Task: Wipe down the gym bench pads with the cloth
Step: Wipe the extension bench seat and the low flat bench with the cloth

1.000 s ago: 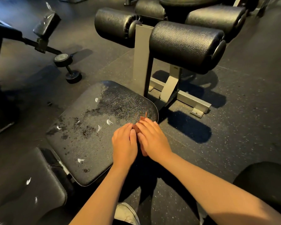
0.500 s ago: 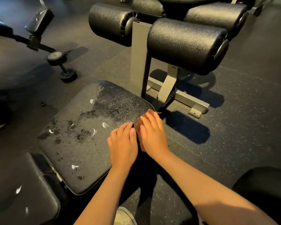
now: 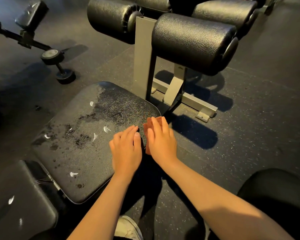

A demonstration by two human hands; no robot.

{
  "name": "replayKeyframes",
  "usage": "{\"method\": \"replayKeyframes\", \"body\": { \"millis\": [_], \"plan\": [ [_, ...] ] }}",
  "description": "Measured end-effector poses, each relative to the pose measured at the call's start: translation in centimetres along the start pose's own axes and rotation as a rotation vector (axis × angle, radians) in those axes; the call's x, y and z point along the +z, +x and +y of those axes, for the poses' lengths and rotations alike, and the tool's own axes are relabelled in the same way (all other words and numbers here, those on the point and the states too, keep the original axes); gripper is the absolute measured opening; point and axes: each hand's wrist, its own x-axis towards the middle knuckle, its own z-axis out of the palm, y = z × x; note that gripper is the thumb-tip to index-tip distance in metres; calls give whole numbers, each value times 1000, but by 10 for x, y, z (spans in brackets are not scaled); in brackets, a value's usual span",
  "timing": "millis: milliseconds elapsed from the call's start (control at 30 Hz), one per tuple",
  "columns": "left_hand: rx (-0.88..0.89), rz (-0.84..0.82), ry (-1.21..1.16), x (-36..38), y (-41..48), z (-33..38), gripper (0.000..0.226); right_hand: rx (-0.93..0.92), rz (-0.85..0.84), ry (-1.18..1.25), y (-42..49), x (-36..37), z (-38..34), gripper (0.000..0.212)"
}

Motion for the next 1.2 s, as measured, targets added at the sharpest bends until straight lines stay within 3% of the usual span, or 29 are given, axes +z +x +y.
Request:
{"method": "replayKeyframes", "body": {
  "millis": [233,400,533,733,833,933,1033,1200],
  "plan": [
    [10,-34,-52,-7,-3,-3,56,-266,-36,-220,9,-9,13,47],
    [26,-62,-123,-12,-8,-8,47,-75,-84,-12,32,-1,-3,44],
    [79,-59,-185,-12,-14,-17,51,-156,-110,-213,-6,18,4,51],
    [87,-75,-170,-14,-23,-22,45,-340,59,-223,-48,10,0,39],
    [54,-117,-207,-18,-28,-22,43,-374,-37,-66,-37,-8,-8,33],
    [-62,-186,-319,-30,-30,-7,43,-173,-73,291,-20,-31,-16,37],
    [-243,-259,-599,-48,-33,19,41,-75,-115,426,-17,-48,-27,45],
    [-340,-188,-819,-59,-26,46,32,22,-199,759,-21,-60,-41,35]
  ]
}}
